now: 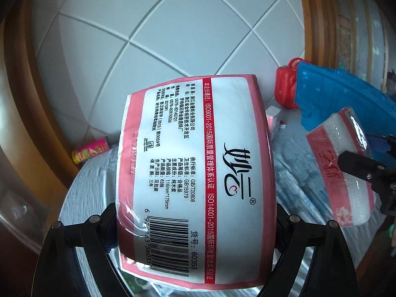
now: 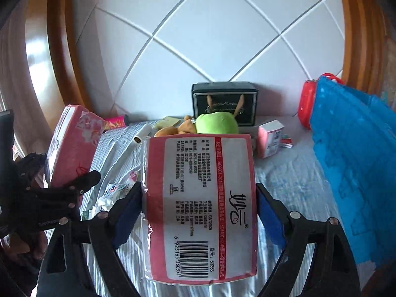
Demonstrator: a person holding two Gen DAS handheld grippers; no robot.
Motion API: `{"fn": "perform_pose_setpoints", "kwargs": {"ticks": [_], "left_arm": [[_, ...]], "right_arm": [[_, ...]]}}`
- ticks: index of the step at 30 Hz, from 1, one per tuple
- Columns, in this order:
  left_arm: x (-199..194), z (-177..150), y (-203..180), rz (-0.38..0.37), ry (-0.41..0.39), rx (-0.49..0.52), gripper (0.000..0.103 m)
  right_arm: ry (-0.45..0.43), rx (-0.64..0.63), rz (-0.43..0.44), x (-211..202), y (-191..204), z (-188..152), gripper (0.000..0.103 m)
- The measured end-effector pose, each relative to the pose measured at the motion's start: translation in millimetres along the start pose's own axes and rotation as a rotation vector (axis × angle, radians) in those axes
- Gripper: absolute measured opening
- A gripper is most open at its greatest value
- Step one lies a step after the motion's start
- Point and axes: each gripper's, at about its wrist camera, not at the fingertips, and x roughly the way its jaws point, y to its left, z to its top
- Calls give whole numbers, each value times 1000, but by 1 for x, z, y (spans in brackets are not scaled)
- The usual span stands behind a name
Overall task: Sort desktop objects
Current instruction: 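Carry both tissue packs over the blue crate and open both tools to release them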
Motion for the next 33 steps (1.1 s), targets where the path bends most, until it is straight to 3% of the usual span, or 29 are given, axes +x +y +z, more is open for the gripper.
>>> {"fn": "perform_pose_setpoints", "kwargs": {"ticks": [19, 25, 33], "left_arm": [[-110, 60, -319, -189, -196, 143, 91], [-123, 81, -387, -258, -235, 201, 91], [-124, 109, -435, -302, -271, 265, 91]], "right_arm": [[-228, 121, -256, -254, -237, -57, 87], [-270, 184, -324, -299, -282, -71, 87], [-311, 238, -411, -321, -319, -63, 87]]}}
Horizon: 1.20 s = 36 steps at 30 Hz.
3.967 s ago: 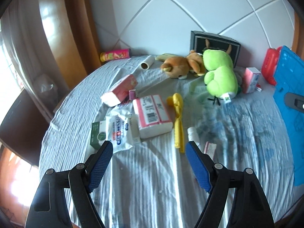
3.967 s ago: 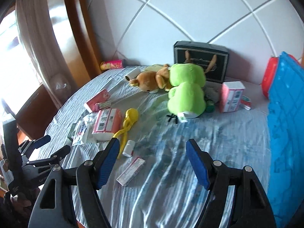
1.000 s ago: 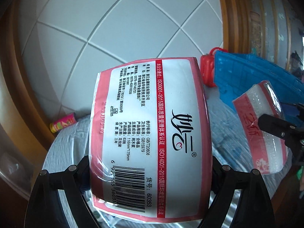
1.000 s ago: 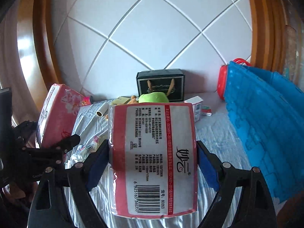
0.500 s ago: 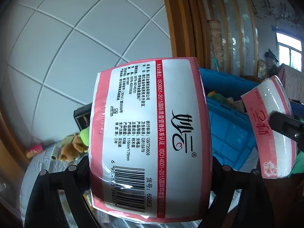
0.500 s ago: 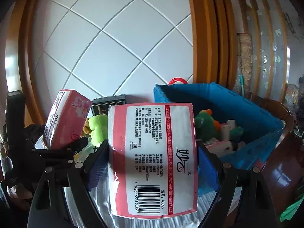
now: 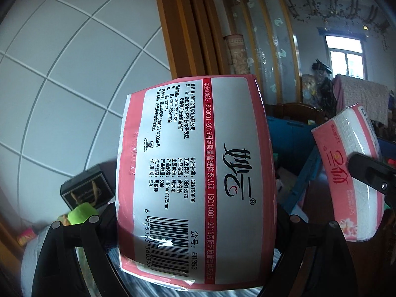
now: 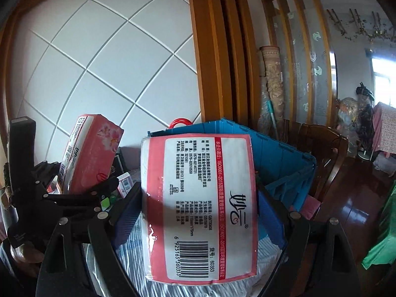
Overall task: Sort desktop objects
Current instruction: 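Carry both tissue packs over the blue crate and open both tools to release them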
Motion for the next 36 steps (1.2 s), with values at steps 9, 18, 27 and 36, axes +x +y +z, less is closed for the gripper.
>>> {"fn": "perform_pose_setpoints", "kwargs": {"ticks": [9, 18, 27, 36], "left_arm": [[31, 34, -25, -19, -12, 57, 91], [66, 57, -57, 56, 3, 18, 92], [117, 92, -78, 168, 51, -33, 92], [158, 112, -93, 182, 146, -11, 95]], "right_arm": [[-50, 36, -26, 10, -27, 20, 87], [-38, -2, 45, 56, -78, 52, 87], [63, -49, 127, 148, -128, 94, 87], [190, -24, 115, 230, -152, 109, 91]]}}
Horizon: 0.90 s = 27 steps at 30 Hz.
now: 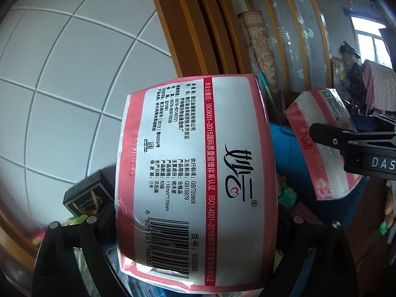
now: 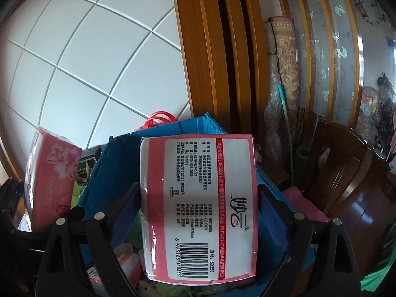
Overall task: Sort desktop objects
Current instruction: 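Carry both tissue packs over the blue crate and open both tools to release them, then withdraw both open tools from above the crate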
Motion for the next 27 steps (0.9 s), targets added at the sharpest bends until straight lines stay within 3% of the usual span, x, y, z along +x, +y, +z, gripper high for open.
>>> {"fn": "perform_pose_setpoints", "kwargs": {"ticks": [5, 15, 17, 27], "left_arm": [[12, 11, -9, 2, 23, -19, 98], [4, 33, 10, 56, -25, -34, 102], [4, 33, 9, 56, -29, -31, 102], [-7, 13, 25, 63, -20, -81, 102]], "right_arm": [[28, 22, 26, 20, -14, 4, 92], [14, 23, 33, 28, -15, 15, 95], [22, -15, 4, 30, -9, 19, 97], [-51, -2, 65, 5, 9, 11, 97]]}}
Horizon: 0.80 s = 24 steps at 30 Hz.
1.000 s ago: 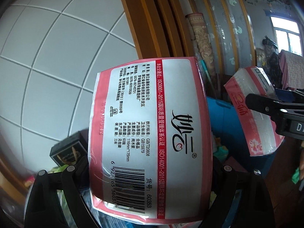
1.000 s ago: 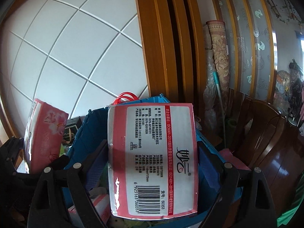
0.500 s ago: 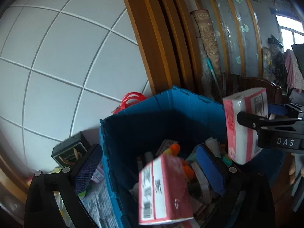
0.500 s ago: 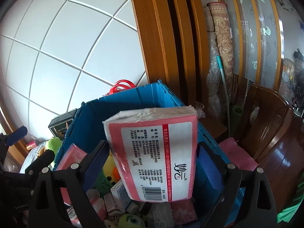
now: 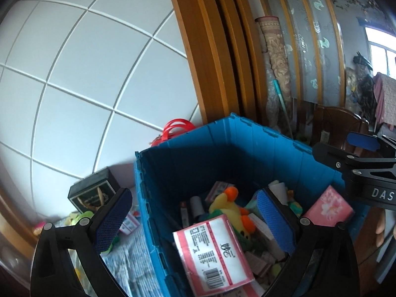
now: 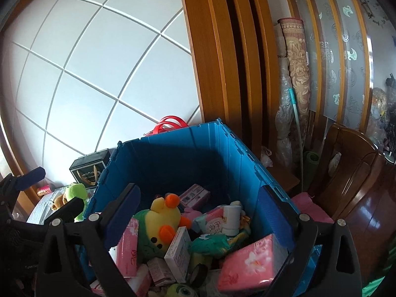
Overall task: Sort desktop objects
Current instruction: 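Withdraw both open tools from above the crate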
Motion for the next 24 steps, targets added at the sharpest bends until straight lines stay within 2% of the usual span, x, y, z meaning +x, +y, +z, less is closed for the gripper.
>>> {"fn": "perform_pose_setpoints", "kwargs": {"ticks": [8, 15, 24], "left_arm": [[-9, -17, 16, 13, 11, -51, 102], [-27, -34, 30, 61, -5, -107, 102], [-46, -62, 41, 108, -31, -127, 102]], "right_arm": [[-52, -27, 35, -22, 22, -24, 97], [-98, -38, 64, -40, 33, -32, 97], [-109, -67, 62, -49, 58, -50, 98]]}}
